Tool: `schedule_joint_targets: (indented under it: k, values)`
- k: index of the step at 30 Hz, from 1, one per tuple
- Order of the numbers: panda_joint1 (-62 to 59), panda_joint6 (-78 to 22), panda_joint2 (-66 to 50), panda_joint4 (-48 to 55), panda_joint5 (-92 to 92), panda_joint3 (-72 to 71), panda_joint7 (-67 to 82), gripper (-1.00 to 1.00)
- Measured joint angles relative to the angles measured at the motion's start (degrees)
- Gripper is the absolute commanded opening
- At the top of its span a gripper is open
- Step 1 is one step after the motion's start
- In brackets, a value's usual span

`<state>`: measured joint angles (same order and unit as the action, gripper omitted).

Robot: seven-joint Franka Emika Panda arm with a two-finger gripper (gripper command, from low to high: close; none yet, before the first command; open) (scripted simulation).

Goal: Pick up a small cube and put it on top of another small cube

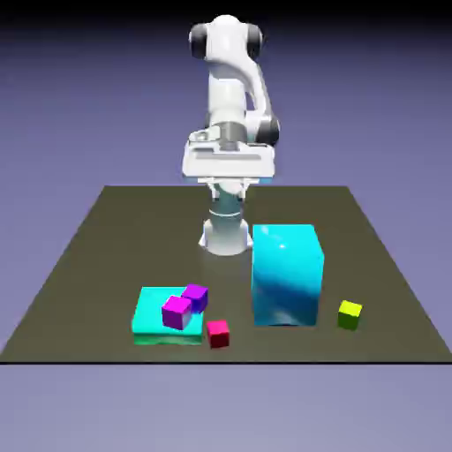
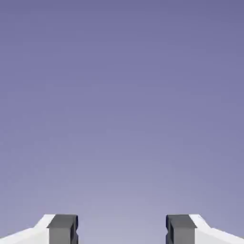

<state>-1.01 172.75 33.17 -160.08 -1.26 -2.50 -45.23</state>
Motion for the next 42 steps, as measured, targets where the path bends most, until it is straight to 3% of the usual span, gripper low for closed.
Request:
schedule_joint_targets:
  k: [42]
  values:
    - [-59.0,-43.7,18.0,32.1,-43.8,-87.2,-96.6,0.00]
